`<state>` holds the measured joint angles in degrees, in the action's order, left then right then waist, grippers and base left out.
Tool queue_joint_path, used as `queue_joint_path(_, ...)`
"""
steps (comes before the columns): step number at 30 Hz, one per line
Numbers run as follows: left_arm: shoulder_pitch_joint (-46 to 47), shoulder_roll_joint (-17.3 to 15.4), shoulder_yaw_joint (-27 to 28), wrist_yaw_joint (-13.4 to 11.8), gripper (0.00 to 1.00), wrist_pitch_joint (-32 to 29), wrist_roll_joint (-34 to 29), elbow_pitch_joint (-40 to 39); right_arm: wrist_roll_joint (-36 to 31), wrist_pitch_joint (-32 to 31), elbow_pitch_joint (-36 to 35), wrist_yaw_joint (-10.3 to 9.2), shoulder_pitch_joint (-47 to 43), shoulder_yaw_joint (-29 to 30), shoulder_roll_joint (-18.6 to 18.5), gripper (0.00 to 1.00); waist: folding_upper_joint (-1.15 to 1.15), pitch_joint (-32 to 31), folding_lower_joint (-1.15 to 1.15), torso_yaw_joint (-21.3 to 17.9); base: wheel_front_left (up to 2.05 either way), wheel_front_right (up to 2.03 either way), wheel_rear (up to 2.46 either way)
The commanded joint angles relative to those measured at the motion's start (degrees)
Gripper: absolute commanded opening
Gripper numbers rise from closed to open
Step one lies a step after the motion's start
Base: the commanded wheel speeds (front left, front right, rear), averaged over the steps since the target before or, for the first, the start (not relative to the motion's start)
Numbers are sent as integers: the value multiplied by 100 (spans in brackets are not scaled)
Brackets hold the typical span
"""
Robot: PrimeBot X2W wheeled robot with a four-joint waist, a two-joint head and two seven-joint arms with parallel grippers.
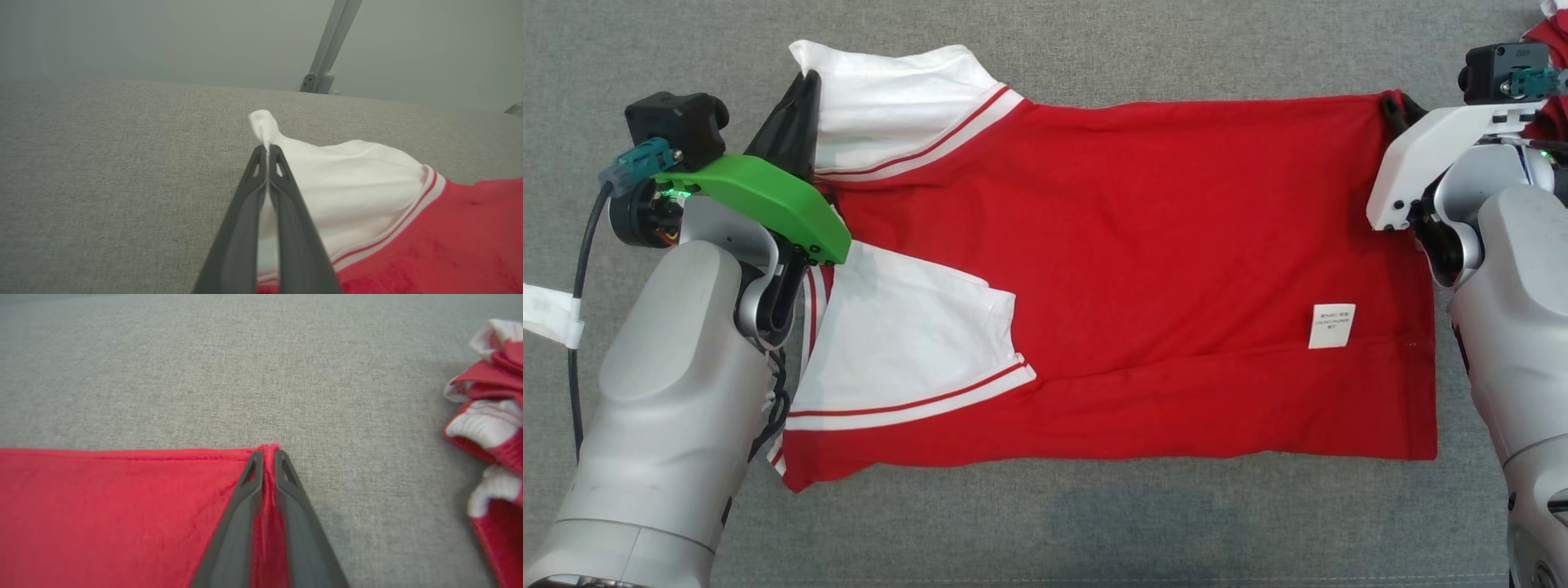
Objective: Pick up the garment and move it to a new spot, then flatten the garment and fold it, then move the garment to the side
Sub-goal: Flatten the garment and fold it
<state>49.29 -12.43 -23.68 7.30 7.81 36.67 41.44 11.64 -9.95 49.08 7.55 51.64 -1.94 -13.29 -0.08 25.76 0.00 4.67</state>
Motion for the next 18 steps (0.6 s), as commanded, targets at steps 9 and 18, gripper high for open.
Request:
queue_joint_path(9, -294, -195, 21, -50, 0, 279, 28, -183, 191, 601, 265, -13, -1, -364, -15, 0, 8, -215, 0, -101, 0, 0, 0)
queue_joint_path(18, -1231, -566, 13, -300, 0, 605, -249, -963, 948, 1127, -468, -13, -749, -958, -207, 0, 8, -721, 0, -266, 0, 0, 0)
